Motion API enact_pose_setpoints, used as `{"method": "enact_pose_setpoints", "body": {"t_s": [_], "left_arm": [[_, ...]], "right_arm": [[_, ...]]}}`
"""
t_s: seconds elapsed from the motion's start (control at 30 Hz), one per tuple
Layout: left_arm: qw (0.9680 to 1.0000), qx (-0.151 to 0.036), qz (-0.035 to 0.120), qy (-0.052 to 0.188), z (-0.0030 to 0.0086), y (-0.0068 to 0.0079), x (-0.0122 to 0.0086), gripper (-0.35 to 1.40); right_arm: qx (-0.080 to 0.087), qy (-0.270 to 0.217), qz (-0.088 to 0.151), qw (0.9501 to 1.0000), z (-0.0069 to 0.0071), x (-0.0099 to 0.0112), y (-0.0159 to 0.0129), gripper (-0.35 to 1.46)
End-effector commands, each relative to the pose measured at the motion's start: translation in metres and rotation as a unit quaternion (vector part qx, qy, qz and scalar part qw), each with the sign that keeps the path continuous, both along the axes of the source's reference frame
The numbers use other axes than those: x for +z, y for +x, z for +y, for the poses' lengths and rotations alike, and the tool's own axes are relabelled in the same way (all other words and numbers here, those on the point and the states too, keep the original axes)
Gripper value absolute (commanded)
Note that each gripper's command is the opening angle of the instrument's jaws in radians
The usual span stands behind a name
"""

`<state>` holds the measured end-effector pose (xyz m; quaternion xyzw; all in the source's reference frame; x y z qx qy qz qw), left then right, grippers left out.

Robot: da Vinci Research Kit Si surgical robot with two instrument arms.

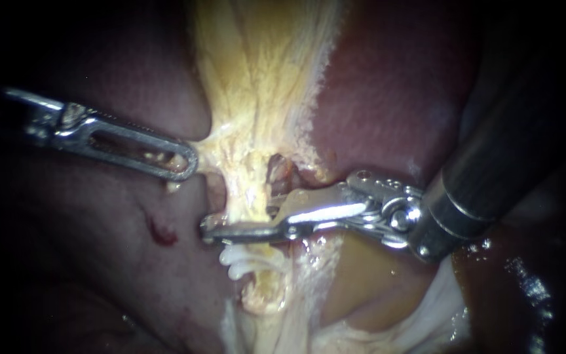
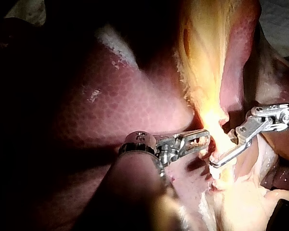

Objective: Going back third clip left tube

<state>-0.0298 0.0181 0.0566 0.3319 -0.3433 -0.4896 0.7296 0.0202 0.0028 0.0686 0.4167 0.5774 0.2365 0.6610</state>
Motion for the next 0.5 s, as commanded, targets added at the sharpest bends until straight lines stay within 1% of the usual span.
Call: {"method": "enact_pose_setpoints", "body": {"t_s": [0.03,0.3,0.37,0.4,0.47,0.5], "left_arm": [[1.0000,0.000,0.000,0.000,0.0000,0.0000,0.0000,-0.35],[1.0000,0.000,0.000,0.000,0.0000,0.0000,0.0000,-0.35],[1.0000,0.000,0.000,0.000,0.0000,0.0000,0.0000,-0.35],[1.0000,0.000,0.000,0.000,0.0000,0.0000,0.0000,-0.35],[1.0000,0.000,0.000,0.000,0.0000,0.0000,0.0000,-0.35],[1.0000,0.000,0.000,0.000,0.0000,0.0000,0.0000,-0.35]], "right_arm": [[0.000,0.000,0.000,1.0000,0.0000,-0.0001,0.0000,-0.35],[-0.002,0.000,0.001,1.0000,-0.0001,-0.0002,0.0000,-0.35],[-0.009,-0.004,0.009,0.9999,-0.0001,-0.0002,0.0001,-0.35],[-0.010,-0.018,0.013,0.9997,-0.0002,-0.0003,0.0001,-0.28],[-0.009,-0.029,0.016,0.9994,-0.0002,-0.0003,0.0004,0.09],[-0.009,-0.032,0.016,0.9993,-0.0002,-0.0003,0.0006,0.21]]}}
